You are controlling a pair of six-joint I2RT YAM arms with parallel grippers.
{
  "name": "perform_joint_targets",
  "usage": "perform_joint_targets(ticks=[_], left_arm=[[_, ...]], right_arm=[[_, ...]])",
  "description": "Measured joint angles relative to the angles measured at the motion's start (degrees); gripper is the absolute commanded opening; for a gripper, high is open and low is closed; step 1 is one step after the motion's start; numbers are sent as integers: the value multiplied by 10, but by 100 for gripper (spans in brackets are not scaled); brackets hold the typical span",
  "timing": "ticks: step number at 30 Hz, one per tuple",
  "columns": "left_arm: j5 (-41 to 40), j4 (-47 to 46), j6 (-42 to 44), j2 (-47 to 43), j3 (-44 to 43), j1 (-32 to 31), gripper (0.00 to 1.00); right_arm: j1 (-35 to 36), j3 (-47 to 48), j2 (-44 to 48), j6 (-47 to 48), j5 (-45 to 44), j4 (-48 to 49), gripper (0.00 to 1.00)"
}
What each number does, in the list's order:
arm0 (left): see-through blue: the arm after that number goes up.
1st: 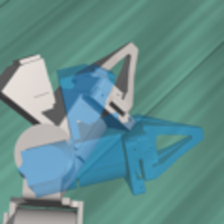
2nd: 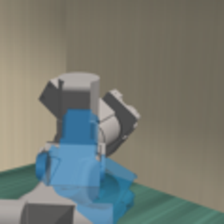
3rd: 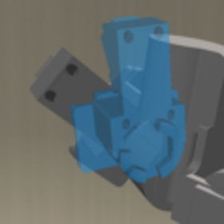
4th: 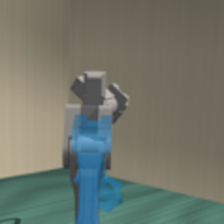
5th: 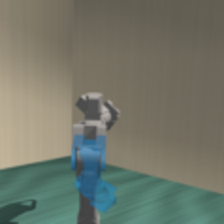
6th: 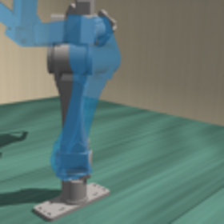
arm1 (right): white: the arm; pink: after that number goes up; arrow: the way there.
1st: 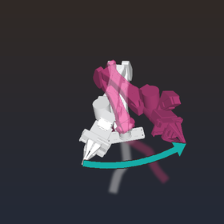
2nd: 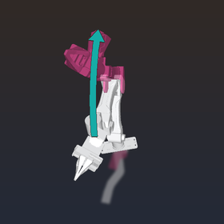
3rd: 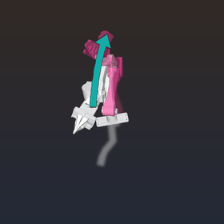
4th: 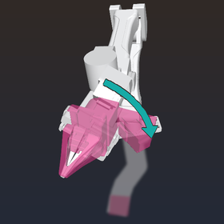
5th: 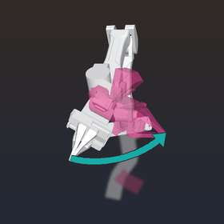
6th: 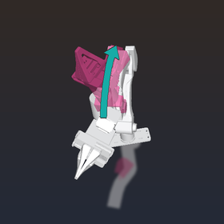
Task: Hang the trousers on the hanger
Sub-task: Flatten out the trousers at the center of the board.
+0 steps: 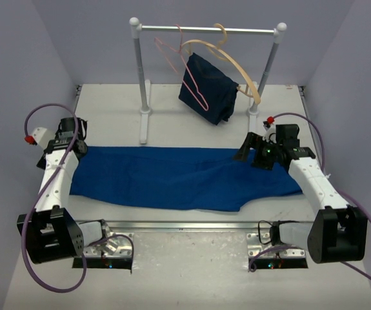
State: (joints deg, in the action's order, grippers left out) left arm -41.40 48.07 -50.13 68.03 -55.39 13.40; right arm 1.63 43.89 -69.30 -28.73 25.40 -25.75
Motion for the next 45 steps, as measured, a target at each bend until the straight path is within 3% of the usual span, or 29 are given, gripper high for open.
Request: perform_joint_targets(ticks=[5,11,16,19,26,33,39,45], left_arm=[[13,2,5,-6,-14,2,100],[172,-75,45,-35,20,-12,100],[249,-130,30,26,47,-173,100],[289,-159,11,89,48,-227,100],[223,-94,-122,203,45,-206,100],[206,-75,-199,218,87,-87,100],[206,-84,-183,188,117,4,100],[249,-102,-76,161,115,13,100]], right_arm=[[0,-4,0,0,3,1,99],[28,1,-23,6,-28,-8,98],[161,42,-128,12,-126,-16,95],[212,46,-179,0,-171,-10,96],[285,-20,-191,-75,-288,30,97],[414,-55,-173,-147,-398,62,98],[455,-29,-187,-157,-356,58,99],[462,53,-142,-115,-335,-7,98]])
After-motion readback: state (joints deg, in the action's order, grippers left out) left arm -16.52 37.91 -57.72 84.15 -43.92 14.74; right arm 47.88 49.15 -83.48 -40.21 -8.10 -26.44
